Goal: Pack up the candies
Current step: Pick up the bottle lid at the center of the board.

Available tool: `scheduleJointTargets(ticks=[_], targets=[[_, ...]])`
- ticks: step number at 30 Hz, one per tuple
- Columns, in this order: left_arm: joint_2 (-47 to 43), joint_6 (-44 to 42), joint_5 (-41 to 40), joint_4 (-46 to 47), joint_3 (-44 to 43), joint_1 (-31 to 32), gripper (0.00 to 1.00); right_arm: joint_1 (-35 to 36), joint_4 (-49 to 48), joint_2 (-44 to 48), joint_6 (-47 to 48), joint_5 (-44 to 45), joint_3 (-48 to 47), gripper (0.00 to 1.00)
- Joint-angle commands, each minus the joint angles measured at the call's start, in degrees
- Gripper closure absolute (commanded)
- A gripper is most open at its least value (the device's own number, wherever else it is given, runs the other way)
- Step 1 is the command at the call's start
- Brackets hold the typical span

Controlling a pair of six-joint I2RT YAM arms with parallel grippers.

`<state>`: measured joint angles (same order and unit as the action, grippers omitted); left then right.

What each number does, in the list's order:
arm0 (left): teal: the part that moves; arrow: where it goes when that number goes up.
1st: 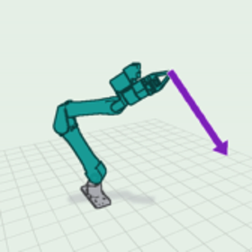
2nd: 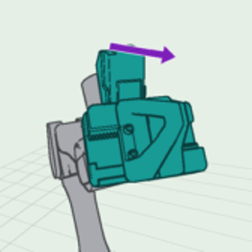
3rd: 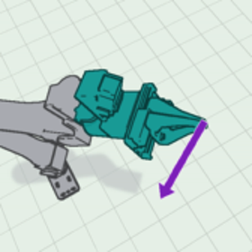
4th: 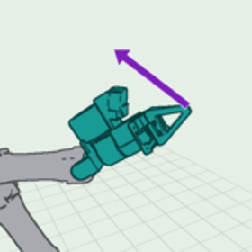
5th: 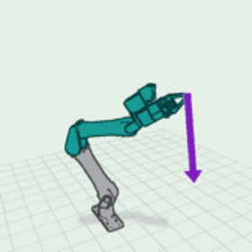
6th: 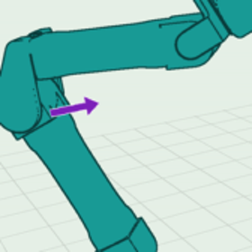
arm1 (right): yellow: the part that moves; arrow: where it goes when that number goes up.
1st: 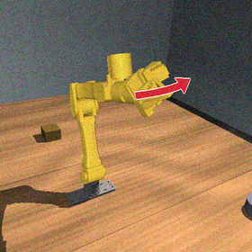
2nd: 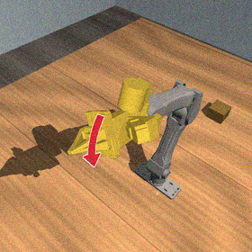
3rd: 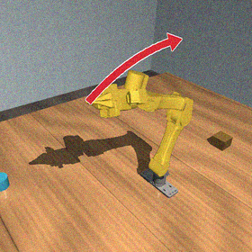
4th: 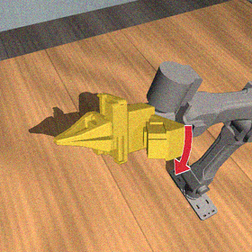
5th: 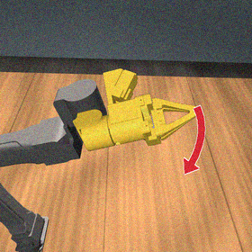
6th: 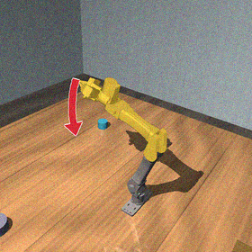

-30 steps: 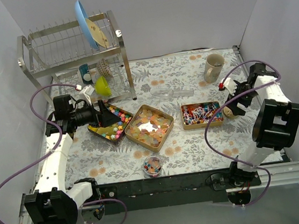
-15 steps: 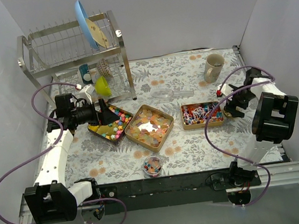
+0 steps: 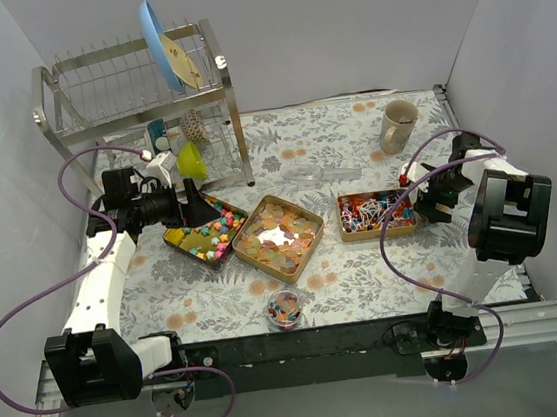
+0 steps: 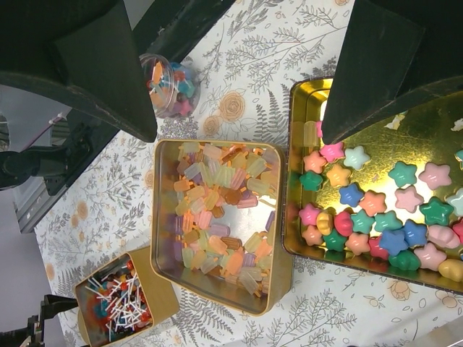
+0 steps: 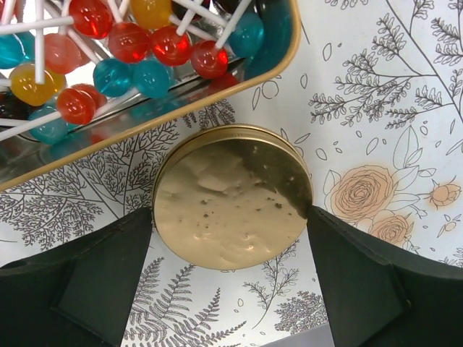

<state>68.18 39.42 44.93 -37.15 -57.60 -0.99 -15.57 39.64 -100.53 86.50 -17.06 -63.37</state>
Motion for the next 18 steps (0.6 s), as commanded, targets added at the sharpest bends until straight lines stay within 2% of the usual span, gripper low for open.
scheduleJointTargets(ticks=[1, 9, 18], targets=[[-0.94, -1.36, -0.19, -0.56, -1.81, 0.12, 0.02, 0.10, -0.88, -1.60, -2.21, -1.13, -1.57, 0.06], [-2.00, -0.66, 0.95, 0.06, -0.14, 0.12, 0.02, 0.02, 3.78, -5.55, -3.44, -0.17, -6.40, 0.05], [-2.27, -0.40, 1.65, 0.58, -0.05, 0.12, 0.02, 0.10, 5.18, -8.54, -5.46, 1.41, -6.94, 0.04]])
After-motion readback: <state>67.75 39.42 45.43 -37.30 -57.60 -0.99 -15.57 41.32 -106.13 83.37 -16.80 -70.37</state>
